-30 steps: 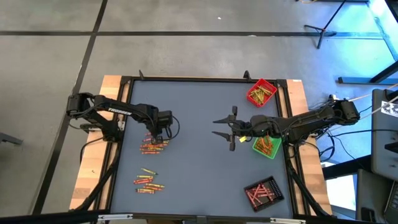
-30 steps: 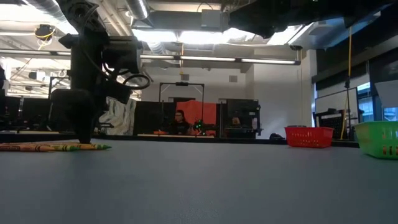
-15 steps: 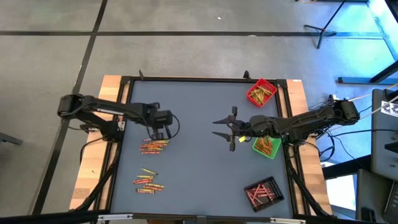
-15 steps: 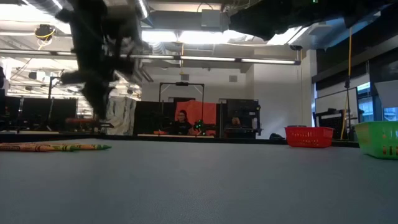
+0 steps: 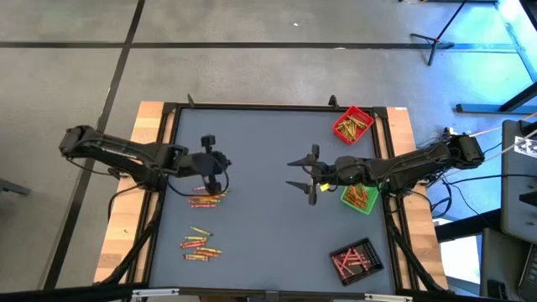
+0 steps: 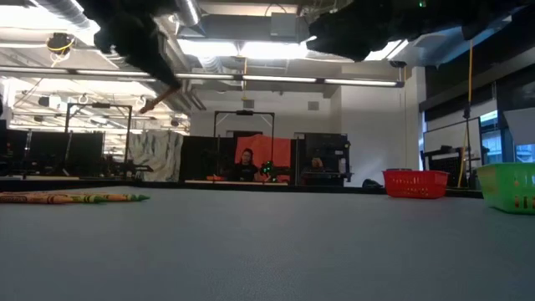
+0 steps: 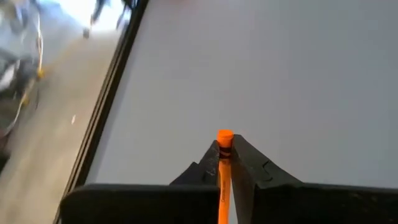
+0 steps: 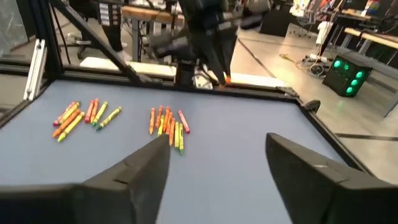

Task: Sort crayons
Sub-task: Put the orange crayon into the green bin

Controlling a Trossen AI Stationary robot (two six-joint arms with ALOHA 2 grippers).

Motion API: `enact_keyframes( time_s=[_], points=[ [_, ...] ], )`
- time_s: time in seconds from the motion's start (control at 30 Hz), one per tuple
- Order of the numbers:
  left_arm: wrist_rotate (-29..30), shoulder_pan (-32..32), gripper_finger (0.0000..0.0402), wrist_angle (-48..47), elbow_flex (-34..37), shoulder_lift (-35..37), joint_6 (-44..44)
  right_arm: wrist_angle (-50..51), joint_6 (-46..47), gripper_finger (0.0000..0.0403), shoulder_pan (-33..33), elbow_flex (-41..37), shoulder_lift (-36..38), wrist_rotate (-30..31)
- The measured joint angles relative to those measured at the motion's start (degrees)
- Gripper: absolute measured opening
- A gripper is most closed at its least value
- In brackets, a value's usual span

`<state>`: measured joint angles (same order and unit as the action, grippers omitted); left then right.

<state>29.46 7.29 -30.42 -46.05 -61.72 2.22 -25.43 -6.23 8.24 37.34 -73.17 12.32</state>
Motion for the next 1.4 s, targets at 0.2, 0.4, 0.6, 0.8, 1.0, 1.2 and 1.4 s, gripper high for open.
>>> enact_keyframes(
  time_s=[0.2,0.4,0.6,0.8,1.0,1.2,1.4],
  points=[
    [-0.22,2.73,0.0000,19.39,6.49,1.14,7.36,-2.07,-1.52,0.0321,0.01,0.02,-1.66,0.11],
    [-8.55,3.00,0.0000,43.58,13.76,0.90,14.60,-4.64,-2.50,0.0328,-0.01,0.04,-2.76,0.08],
    [-12.67,2.82,0.0000,63.15,20.13,0.88,17.94,-9.65,-4.17,0.0328,-0.01,0.43,-6.82,-0.37],
    [-17.29,1.84,0.0000,74.89,23.20,-0.52,17.81,-12.82,-6.25,0.0328,-0.01,4.22,-12.83,-0.44],
    [-18.92,1.93,0.0000,77.64,23.07,-4.76,16.43,-12.64,-6.22,0.0328,-0.01,11.06,-20.14,-1.51],
    [-18.95,1.88,0.0003,82.25,23.07,-8.42,16.39,-12.22,-6.19,0.0300,-0.01,17.78,-26.99,-1.51],
    [-19.09,1.88,0.0009,82.49,23.07,-8.48,16.36,-12.07,-6.23,0.0212,-0.01,22.21,-30.70,-1.90]
  ],
)
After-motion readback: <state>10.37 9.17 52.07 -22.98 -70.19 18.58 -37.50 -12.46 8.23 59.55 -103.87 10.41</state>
